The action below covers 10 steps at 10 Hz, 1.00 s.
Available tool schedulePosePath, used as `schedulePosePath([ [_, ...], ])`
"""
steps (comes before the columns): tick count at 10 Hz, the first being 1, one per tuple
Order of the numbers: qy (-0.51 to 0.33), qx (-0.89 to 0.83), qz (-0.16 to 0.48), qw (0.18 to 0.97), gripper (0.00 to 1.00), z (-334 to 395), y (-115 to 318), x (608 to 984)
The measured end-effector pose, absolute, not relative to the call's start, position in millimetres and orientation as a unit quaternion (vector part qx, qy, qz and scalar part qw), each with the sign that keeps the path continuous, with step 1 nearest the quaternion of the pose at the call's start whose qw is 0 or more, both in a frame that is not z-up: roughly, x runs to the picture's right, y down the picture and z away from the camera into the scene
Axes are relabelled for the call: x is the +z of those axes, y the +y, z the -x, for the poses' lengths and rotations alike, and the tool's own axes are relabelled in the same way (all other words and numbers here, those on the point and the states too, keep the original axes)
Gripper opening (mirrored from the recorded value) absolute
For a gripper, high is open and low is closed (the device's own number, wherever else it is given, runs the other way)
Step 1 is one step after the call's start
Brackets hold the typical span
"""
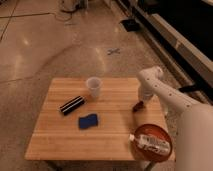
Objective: Drag the pepper across the table
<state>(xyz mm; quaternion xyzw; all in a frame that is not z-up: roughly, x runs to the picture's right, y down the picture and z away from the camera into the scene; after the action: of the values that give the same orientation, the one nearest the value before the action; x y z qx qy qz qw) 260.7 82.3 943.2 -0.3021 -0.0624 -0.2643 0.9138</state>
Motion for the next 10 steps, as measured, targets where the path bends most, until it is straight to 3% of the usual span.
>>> schedulePosePath([
  [3,-0.055,-0.248,0.298,0.920,0.04,-276.3,76.6,947.2],
  [7,-0.032,-0.235,0.294,0.926,0.47,-303.2,66.3,950.5],
  [10,-0.023,-0.226,0.285,0.931,0.73,-314.3,55.0,949.8],
])
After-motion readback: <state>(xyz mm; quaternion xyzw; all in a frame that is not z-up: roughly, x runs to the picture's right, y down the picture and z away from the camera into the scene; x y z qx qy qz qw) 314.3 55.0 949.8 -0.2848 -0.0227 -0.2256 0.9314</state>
